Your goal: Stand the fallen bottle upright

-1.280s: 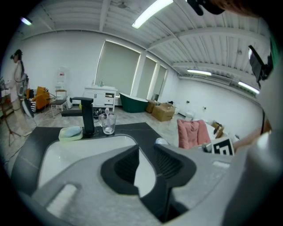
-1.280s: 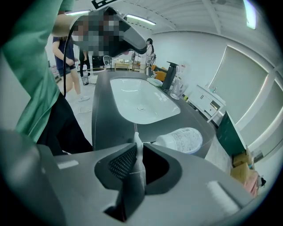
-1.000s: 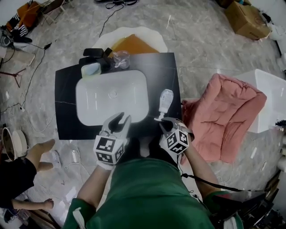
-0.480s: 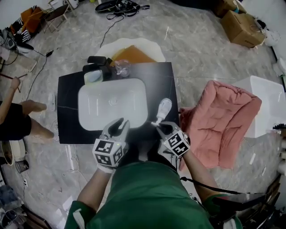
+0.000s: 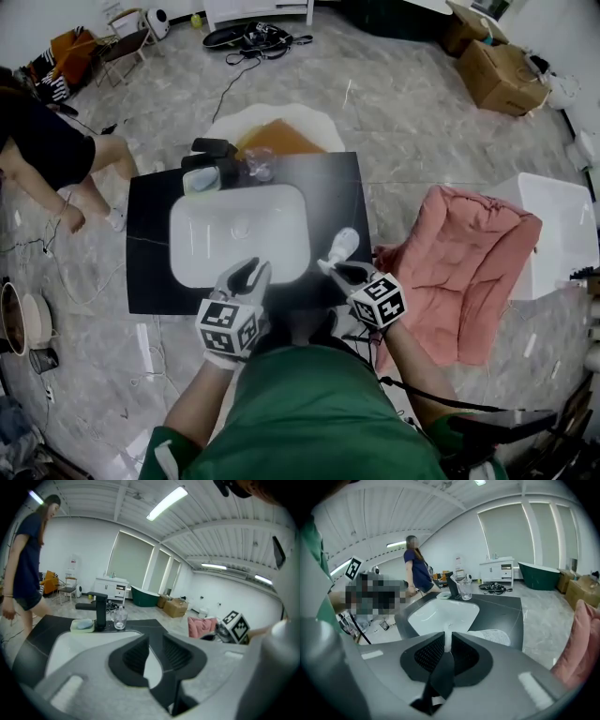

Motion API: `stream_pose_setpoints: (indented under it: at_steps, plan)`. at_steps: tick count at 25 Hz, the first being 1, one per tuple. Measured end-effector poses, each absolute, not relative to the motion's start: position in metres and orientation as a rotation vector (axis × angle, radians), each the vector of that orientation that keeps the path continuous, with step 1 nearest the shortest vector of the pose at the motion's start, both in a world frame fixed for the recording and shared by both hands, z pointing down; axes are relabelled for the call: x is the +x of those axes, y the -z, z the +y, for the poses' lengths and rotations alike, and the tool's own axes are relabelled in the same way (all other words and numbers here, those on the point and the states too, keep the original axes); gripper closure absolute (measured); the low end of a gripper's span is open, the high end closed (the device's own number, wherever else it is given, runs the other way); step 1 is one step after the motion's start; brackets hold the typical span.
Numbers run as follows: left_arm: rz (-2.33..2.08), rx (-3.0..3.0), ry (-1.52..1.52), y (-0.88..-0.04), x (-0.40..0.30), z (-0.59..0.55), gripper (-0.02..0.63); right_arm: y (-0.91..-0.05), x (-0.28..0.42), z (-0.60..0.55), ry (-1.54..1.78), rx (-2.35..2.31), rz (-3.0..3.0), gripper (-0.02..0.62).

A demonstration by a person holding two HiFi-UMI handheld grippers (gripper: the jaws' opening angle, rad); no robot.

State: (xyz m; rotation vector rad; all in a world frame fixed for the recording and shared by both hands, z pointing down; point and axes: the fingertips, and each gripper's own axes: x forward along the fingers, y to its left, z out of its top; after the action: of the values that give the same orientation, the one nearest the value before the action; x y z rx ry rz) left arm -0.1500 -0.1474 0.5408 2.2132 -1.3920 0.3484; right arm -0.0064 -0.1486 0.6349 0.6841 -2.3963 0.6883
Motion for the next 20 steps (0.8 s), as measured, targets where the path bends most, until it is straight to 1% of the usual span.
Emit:
stream_pose_setpoints:
  at_steps: [9, 20]
  plan:
    - [-1.439, 2.226, -0.355, -0.529, -0.159, -0.153, 0.518, -0.61, -0.004, -0.169, -0.934, 0.768, -2.453, 0.551]
    - [-1.455, 2.242, -0.367, -0.518, -0.153, -0.169, 0.522, -0.59, 0.03, -0.216, -1.286, 0.943, -2.482, 0.551]
